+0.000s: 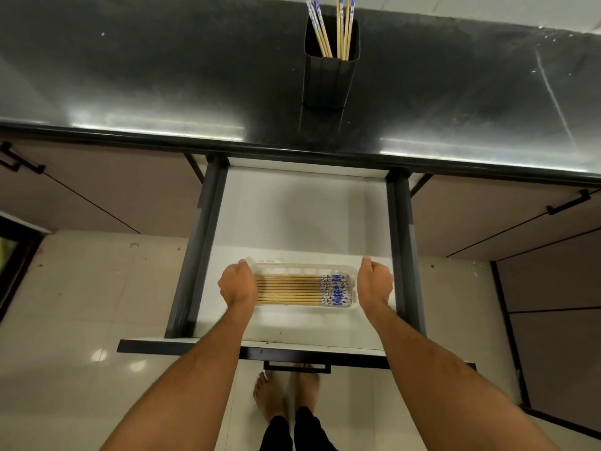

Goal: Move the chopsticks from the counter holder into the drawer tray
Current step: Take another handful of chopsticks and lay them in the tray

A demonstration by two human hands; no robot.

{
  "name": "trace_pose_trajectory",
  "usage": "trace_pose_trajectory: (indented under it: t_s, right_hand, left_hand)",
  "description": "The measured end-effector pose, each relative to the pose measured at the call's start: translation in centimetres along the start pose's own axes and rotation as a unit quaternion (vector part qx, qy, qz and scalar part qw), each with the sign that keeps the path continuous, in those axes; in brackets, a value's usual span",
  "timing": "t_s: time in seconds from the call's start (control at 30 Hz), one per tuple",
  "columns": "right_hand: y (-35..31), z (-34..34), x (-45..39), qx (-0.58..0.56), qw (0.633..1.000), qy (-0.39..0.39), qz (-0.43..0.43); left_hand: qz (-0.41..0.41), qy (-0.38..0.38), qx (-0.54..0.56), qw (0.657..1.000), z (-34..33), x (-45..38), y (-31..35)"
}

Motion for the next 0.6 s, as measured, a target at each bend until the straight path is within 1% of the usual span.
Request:
trace_pose_trajectory:
  t_s: [0.03,0.07,0.13,0.4,0.6]
  right_hand:
    - [0.7,-0.4,-0.1,-0.002,1.000,-0.013,-0.026]
    - [1.3,-0.9,0.0,-0.006,0.999,-0.026,-0.044]
    - [1.8,-1.6,0.1,-0.010,0.997,-0.042,-0.067]
    - [1.8,-1.8,0.5,0.009,0.996,-0.042,-0.079]
    - [1.5,-2.2,0.4,0.036,0.995,-0.055,-0.074]
  left_hand:
    - [0.025,-0.017,0.000,1.000,-0.4,-0.1,-0.7]
    - [0.032,-0.030,0.000,0.999,-0.8,-0.2,-1.1]
    - [0.025,-0.042,0.003,0.999,-1.3,-0.2,-1.2]
    - [-0.011,-0.026,-0.021,0.999,-1.1,-0.1,-0.6]
    - [-0.030,-0.037,-0.045,0.998,-1.2,0.1,0.1]
Point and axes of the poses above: each hand's wrist, its own x-axis away from the middle knuckle, its own z-axis out of the back of the hand, y = z × x, the point moved 10 cm from there along -x, towards the middle knuckle, and after that the axes turned 5 degrees about -z, right-handed, at the moved point
